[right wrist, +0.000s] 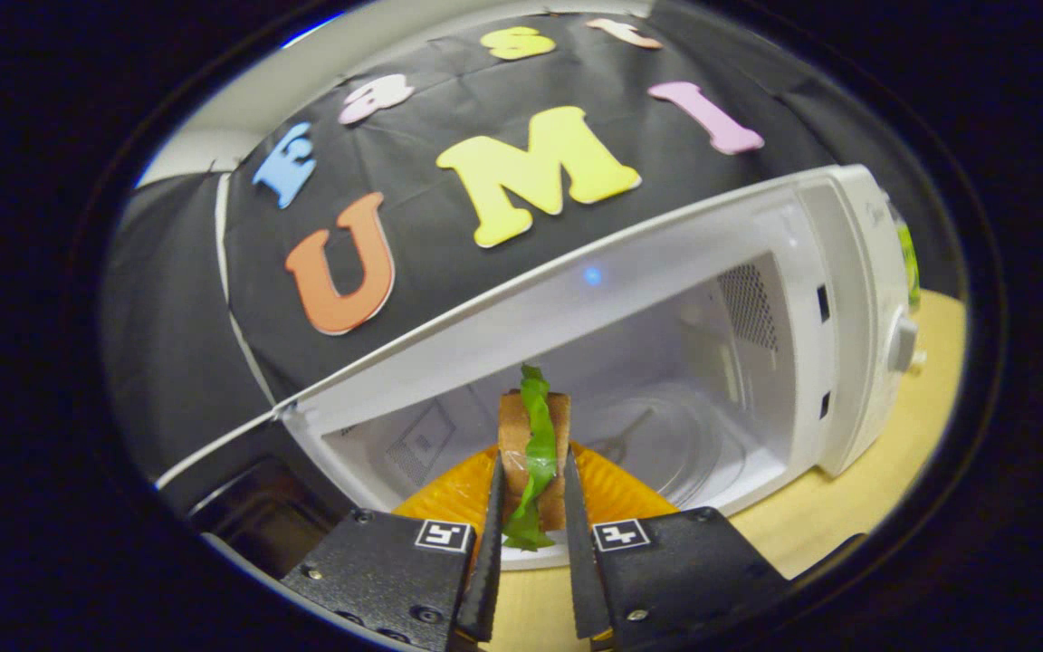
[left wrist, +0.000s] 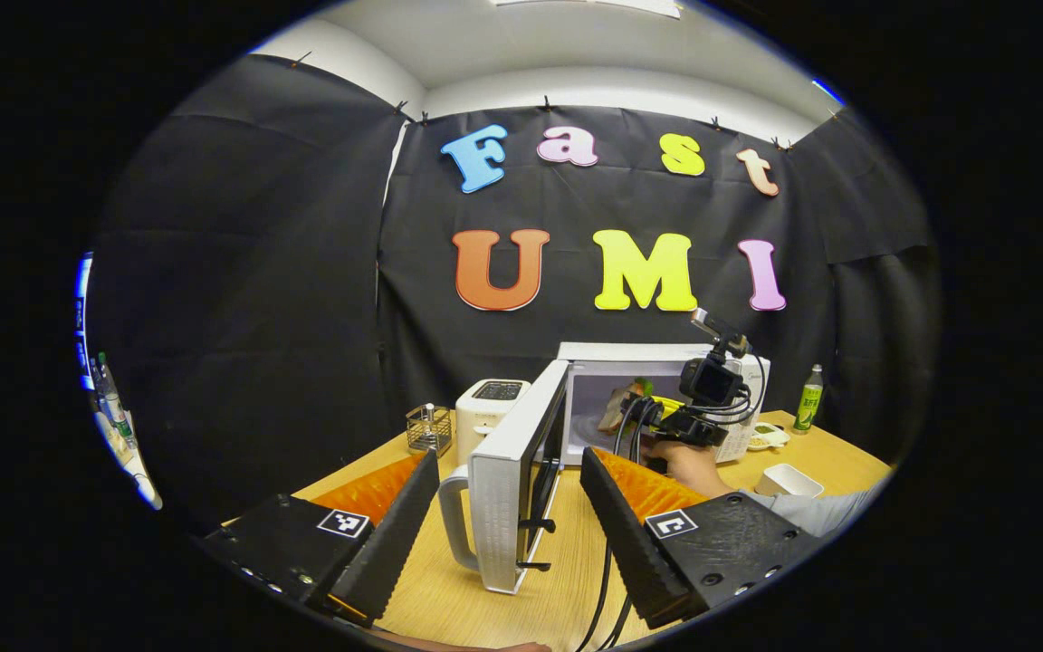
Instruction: Open the microwave oven with the left hand, put the food in, and close the microwave oven.
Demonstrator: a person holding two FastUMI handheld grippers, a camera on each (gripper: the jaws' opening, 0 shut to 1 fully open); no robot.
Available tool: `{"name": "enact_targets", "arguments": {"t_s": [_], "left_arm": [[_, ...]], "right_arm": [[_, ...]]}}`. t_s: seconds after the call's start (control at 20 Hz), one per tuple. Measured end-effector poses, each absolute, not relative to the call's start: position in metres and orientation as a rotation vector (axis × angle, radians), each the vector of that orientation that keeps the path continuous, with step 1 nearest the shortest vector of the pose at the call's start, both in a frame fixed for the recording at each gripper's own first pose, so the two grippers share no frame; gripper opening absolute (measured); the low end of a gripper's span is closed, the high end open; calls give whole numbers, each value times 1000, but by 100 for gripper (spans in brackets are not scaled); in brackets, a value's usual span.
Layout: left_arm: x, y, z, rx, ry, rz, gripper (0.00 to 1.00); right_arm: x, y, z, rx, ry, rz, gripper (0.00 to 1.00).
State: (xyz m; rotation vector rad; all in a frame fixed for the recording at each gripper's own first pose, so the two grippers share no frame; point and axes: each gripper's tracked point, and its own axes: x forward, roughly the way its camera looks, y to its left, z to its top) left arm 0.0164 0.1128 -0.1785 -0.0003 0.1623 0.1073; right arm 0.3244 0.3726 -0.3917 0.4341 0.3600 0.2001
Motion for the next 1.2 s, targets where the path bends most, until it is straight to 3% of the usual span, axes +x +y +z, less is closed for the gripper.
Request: {"name": "enact_targets", "arguments": {"t_s": [0.15, 0.2, 0.25, 0.3, 0.4, 0.45, 0.5, 0.55, 0.6, 0.65, 0.7, 0.85, 0.9, 0.95, 1.0, 1.05, 1.1, 1.15, 1.2], "left_arm": [[17, 117, -177, -13, 160, 122, 95], [17, 119, -180, -17, 166, 128, 95], [16, 120, -181, -20, 173, 131, 94], [15, 120, -182, -21, 178, 133, 94], [14, 127, -173, -13, 146, 165, 94], [15, 132, -168, -11, 124, 183, 94], [15, 134, -165, -16, 104, 192, 94], [14, 136, -161, -26, 87, 197, 94], [12, 138, -156, -38, 73, 199, 94], [12, 140, -154, -49, 63, 200, 94], [11, 145, -153, -59, 53, 212, 94], [4, 168, -140, -44, -21, 256, 94], [0, 175, -137, -38, -40, 262, 94], [-3, 179, -135, -35, -46, 258, 93], [-6, 184, -136, -28, -44, 262, 93], [-8, 191, -137, -12, -41, 275, 93], [-10, 197, -137, 11, -39, 286, 93], [-12, 202, -135, 33, -40, 295, 93], [-13, 205, -135, 51, -37, 300, 93]], "right_arm": [[346, 355, -400, 616, 352, 90, 36], [351, 349, -406, 653, 360, 60, 29], [354, 345, -413, 695, 369, 39, 28], [355, 343, -420, 717, 373, 27, 37], [354, 339, -434, 723, 375, -11, 37], [353, 338, -442, 732, 389, -19, 38], [352, 339, -451, 737, 404, -22, 32], [352, 338, -454, 737, 402, -13, 34], [353, 337, -454, 721, 395, -13, 42], [356, 334, -452, 693, 385, -18, 34], [356, 335, -452, 661, 389, -4, 44], [358, 333, -452, 571, 379, 12, 47], [359, 332, -452, 542, 377, 15, 41], [360, 329, -452, 488, 379, 9, 43], [360, 323, -453, 431, 382, -11, 46], [360, 316, -454, 361, 380, -39, 60], [358, 308, -454, 303, 392, -68, 58], [355, 307, -453, 280, 393, -67, 76], [354, 309, -453, 273, 391, -52, 82]]}}
